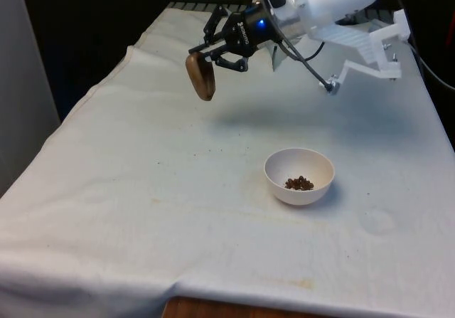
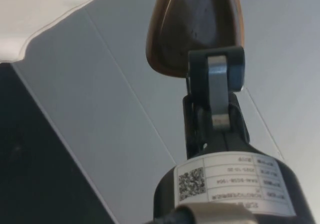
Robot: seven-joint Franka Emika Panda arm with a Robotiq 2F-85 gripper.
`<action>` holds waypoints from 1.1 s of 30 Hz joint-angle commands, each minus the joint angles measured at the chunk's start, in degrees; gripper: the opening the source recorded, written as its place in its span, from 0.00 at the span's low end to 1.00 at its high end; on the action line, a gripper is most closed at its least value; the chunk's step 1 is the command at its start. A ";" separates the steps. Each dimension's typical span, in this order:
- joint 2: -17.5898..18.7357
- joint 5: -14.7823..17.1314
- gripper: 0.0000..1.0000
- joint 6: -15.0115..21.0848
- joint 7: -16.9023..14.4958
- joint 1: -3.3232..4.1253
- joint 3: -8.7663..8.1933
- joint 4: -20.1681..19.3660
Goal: Pour the coffee beans from the cup into the bowl.
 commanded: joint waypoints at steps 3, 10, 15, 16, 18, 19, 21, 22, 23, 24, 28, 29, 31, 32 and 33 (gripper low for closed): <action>-0.06 1.49 0.00 0.06 0.06 -0.17 0.00 0.23; 0.00 3.84 0.00 0.17 0.17 -0.17 -0.11 0.63; 0.00 5.61 0.00 0.34 0.17 -0.23 -0.17 0.86; 0.00 5.96 0.00 0.40 0.17 -0.23 -0.17 0.92; 0.00 6.65 0.00 0.46 0.17 -0.23 -0.23 1.03; 0.00 6.93 0.00 0.52 0.17 -0.29 -0.23 1.03; 0.00 8.14 0.00 0.74 0.17 -0.29 -0.29 1.20; 0.00 8.48 0.00 0.80 0.17 -0.29 -0.29 1.26; 0.00 7.96 0.00 0.17 0.06 -0.06 -0.34 1.20; -0.06 8.88 0.00 0.86 0.17 -0.34 -0.29 1.32; -0.06 10.60 0.00 1.20 0.11 -0.34 -0.40 1.49; -0.06 10.94 0.00 1.26 0.11 -0.40 -0.40 1.55; 0.00 10.83 0.00 0.57 0.06 -0.06 -0.52 1.60; -0.06 11.69 0.00 1.43 0.11 -0.40 -0.40 1.66; -0.06 12.09 0.00 1.49 0.11 -0.40 -0.46 1.66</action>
